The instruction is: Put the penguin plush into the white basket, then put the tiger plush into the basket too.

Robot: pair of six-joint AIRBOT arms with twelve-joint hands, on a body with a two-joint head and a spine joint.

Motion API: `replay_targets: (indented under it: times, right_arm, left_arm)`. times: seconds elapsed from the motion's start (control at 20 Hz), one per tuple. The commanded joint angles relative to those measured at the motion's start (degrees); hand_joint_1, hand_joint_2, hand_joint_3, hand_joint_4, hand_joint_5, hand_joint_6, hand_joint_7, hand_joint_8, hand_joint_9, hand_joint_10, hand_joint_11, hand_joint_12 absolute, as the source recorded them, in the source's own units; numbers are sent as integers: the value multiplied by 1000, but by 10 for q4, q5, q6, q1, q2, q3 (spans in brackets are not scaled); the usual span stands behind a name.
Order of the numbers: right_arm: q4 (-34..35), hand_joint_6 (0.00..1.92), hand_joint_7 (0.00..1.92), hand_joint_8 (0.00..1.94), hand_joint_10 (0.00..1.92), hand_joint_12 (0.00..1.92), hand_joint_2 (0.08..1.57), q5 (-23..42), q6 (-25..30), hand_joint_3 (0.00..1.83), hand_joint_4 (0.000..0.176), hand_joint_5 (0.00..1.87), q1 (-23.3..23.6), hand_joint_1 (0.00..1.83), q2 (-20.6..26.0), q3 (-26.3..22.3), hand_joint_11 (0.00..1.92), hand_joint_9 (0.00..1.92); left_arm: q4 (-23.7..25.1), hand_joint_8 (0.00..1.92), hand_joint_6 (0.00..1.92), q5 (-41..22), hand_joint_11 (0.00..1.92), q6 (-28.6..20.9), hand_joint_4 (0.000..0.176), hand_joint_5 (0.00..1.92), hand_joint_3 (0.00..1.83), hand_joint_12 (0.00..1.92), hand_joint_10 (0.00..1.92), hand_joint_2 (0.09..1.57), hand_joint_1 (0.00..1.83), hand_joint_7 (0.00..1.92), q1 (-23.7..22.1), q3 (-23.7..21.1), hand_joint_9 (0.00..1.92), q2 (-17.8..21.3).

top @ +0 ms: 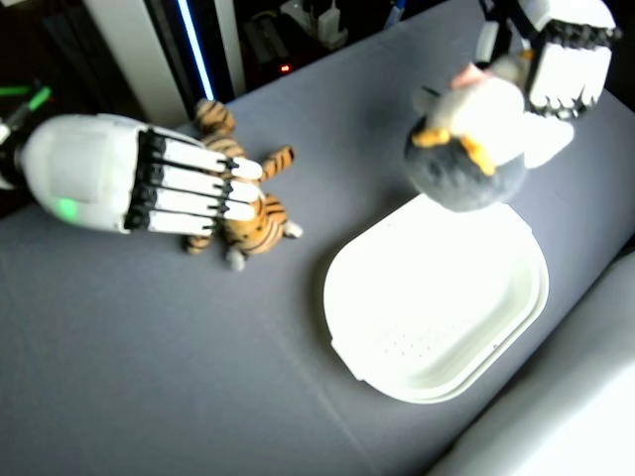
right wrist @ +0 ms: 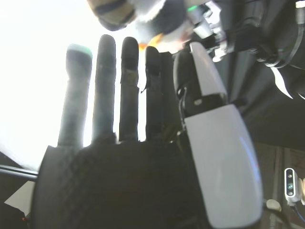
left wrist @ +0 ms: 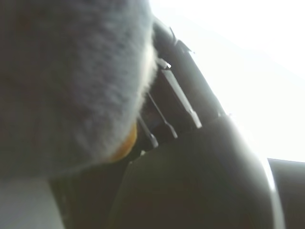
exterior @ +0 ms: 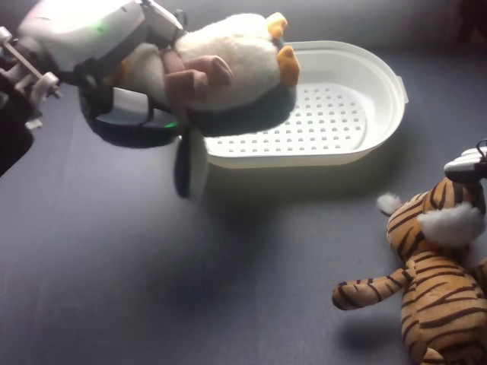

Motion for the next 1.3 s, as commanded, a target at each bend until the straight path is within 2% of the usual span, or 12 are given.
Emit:
replay_targets:
  times: [0.0, 0.15, 0.2, 0.45, 0.6, 0.65, 0.7, 0.75, 0.9, 0.95, 1.15, 1.25]
  right_arm:
    - [12, 2, 658, 3, 2, 6, 1253, 70, 7, 0, 0, 644, 3, 877, -1, 2, 575, 608]
    - [11, 0, 650, 0, 5, 16, 1258, 70, 7, 1, 0, 638, 3, 835, -1, 1, 603, 621]
    - [11, 2, 651, 0, 8, 19, 1250, 70, 7, 0, 0, 625, 3, 893, -1, 1, 612, 634]
    - [0, 0, 541, 0, 2, 18, 1221, 86, 6, 0, 0, 554, 4, 897, 8, -6, 617, 600]
    - [-30, 0, 456, 1, 0, 0, 1183, 90, 2, 0, 81, 527, 4, 871, 23, -19, 508, 509]
    - [-50, 0, 442, 0, 0, 0, 1174, 89, 2, 0, 75, 525, 4, 896, 28, -26, 467, 495]
    - [-58, 3, 462, 2, 0, 8, 1129, 87, 2, 0, 73, 557, 4, 986, 31, -28, 487, 486]
    - [-75, 5, 471, 4, 3, 7, 1082, 80, 2, 0, 65, 570, 4, 1101, 37, -34, 458, 461]
    - [-110, 0, 446, 0, 2, 8, 1155, 52, 3, 17, 130, 533, 6, 947, 42, -41, 421, 431]
    - [-132, 0, 423, 1, 2, 15, 1158, 27, 12, 12, 128, 522, 11, 982, 42, -41, 440, 432]
    - [-177, 1, 342, 0, 1, 4, 1160, -55, 29, 11, 105, 442, 15, 1060, 41, -41, 421, 391]
    - [-180, 0, 331, 1, 1, 4, 1251, -78, 29, 14, 124, 398, 15, 955, 36, -35, 429, 401]
  left_arm:
    - [-14, 402, 72, -47, 730, 0, 0, 771, 0, 1200, 471, 1006, 1204, 849, -11, 6, 895, 5]
    - [-28, 3, 0, -44, 172, 0, 162, 232, 0, 987, 18, 886, 906, 333, -9, 6, 436, 5]
    - [-29, 0, 0, -49, 39, 0, 173, 143, 0, 1018, 3, 863, 885, 249, -4, 3, 356, 7]
    - [-29, 1, 2, -133, 0, 0, 176, 73, 3, 943, 2, 860, 842, 152, 47, -55, 246, 47]
    - [-9, 1, 1, -225, 0, 0, 176, 78, 0, 853, 1, 864, 826, 144, 103, -124, 209, 102]
    - [-2, 0, 1, -274, 0, 0, 176, 42, 0, 756, 0, 860, 806, 88, 139, -155, 155, 125]
    - [0, 0, 2, -288, 0, 0, 122, 45, 1, 464, 8, 864, 844, 80, 152, -166, 99, 133]
    - [5, 1, 2, -316, 0, 0, 118, 52, 1, 242, 4, 864, 805, 87, 178, -183, 70, 147]
    - [11, 1, 4, -353, 0, 0, 127, 71, 1, 198, 1, 871, 715, 74, 225, -206, 54, 169]
    - [11, 1, 2, -364, 0, 0, 130, 85, 5, 379, 2, 838, 700, 101, 240, -214, 98, 177]
    - [10, 1, 2, -383, 0, 0, 132, 116, 0, 188, 0, 818, 778, 114, 260, -222, 70, 181]
    - [10, 1, 0, -384, 0, 0, 138, 115, 0, 195, 2, 811, 797, 120, 261, -222, 75, 180]
